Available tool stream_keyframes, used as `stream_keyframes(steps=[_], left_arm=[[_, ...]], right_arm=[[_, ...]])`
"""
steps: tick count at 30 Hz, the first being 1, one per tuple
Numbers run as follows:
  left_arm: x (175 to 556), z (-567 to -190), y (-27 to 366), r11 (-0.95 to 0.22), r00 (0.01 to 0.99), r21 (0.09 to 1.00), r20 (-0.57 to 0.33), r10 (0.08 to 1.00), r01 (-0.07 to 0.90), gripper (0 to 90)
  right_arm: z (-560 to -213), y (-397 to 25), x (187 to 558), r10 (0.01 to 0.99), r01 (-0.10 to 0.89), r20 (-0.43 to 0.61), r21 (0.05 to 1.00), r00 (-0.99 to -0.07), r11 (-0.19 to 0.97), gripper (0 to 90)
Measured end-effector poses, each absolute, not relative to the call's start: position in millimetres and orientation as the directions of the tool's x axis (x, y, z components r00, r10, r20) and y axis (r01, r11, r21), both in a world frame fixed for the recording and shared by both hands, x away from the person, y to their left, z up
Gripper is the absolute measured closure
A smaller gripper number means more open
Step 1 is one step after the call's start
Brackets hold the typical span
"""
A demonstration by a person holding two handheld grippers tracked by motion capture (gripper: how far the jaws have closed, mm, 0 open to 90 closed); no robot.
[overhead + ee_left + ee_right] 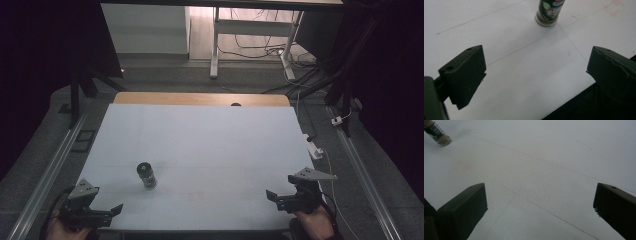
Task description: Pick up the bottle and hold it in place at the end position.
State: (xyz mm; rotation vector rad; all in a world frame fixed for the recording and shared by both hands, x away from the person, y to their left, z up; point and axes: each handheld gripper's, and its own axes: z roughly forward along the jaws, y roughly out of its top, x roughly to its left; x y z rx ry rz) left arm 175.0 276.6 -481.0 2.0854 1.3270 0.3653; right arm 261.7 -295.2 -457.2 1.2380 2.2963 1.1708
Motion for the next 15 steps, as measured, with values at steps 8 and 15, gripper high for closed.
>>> stream_keyframes(steps=[8, 15], left_arm=[[176.1, -481.2, 278.4, -0.282, 0.456, 0.64, -0.12, 0.882, 0.715, 1.2], [176.3, -481.3, 279.9, -0.267, 0.444, 0.64, -0.13, 0.886, 0.721, 0.0]], right_arm=[[-457.6, -294.0, 261.9, 0.779, 0.566, 0.128, 0.759, -0.613, 0.322, 0.0], [-458.1, -292.3, 262.4, 0.768, 0.564, 0.123, 0.751, -0.629, 0.343, 0.0]])
